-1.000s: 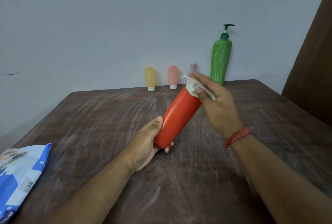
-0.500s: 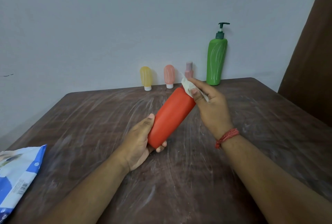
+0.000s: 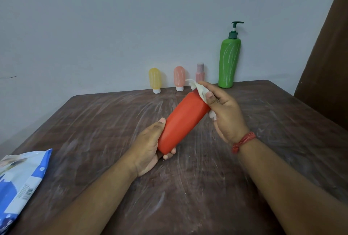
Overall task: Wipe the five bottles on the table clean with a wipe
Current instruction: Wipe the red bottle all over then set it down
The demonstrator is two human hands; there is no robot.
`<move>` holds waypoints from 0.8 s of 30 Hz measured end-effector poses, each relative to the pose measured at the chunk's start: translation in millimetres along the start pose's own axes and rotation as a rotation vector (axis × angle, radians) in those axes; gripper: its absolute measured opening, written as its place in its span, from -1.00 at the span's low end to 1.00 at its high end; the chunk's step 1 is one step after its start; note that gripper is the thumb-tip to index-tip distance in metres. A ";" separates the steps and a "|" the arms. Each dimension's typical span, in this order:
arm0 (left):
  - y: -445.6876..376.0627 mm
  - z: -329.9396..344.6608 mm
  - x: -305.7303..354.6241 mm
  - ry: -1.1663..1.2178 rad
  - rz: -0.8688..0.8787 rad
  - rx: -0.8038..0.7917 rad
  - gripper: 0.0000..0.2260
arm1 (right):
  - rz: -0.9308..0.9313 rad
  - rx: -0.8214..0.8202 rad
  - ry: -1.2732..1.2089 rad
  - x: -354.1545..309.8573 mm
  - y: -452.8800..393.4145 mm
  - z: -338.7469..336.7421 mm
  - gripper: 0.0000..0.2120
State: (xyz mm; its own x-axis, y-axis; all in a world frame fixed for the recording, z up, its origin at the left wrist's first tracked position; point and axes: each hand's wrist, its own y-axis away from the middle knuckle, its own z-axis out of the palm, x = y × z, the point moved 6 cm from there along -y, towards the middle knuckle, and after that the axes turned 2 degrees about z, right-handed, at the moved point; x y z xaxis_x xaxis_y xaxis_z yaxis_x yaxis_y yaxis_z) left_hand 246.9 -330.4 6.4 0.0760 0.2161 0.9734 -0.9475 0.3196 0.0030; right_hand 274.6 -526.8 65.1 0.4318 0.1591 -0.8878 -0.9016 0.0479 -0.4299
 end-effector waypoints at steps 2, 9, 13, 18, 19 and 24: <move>-0.1 0.5 -0.2 -0.005 -0.003 0.016 -0.52 | 0.036 0.023 -0.012 2.6 0.0 -1.2 -0.72; 6.9 -4.0 13.0 -0.668 0.270 0.221 -0.59 | 0.151 0.334 0.009 11.7 3.5 -3.6 -0.88; 10.3 14.7 30.8 -1.151 0.527 0.273 -0.53 | 0.313 0.230 -0.399 17.4 7.5 17.9 -0.69; 13.3 19.6 30.7 -1.345 0.502 0.277 -0.45 | 0.366 0.265 -0.415 22.8 11.7 24.5 -0.70; 15.4 20.9 31.4 -1.323 0.532 0.289 -0.43 | 0.363 0.295 -0.374 23.0 12.9 23.5 -0.73; 12.6 14.1 26.3 -0.818 0.330 0.326 -0.19 | 0.319 0.353 -0.258 17.8 10.9 17.7 -0.80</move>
State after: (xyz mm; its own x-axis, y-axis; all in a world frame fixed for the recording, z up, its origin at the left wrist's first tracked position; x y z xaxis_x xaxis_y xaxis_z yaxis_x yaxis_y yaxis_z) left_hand 232.5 -333.7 35.3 -0.3368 -0.5048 0.7948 -0.9318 0.0572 -0.3585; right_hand 272.0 -506.0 47.4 0.1545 0.4550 -0.8770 -0.9599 0.2792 -0.0243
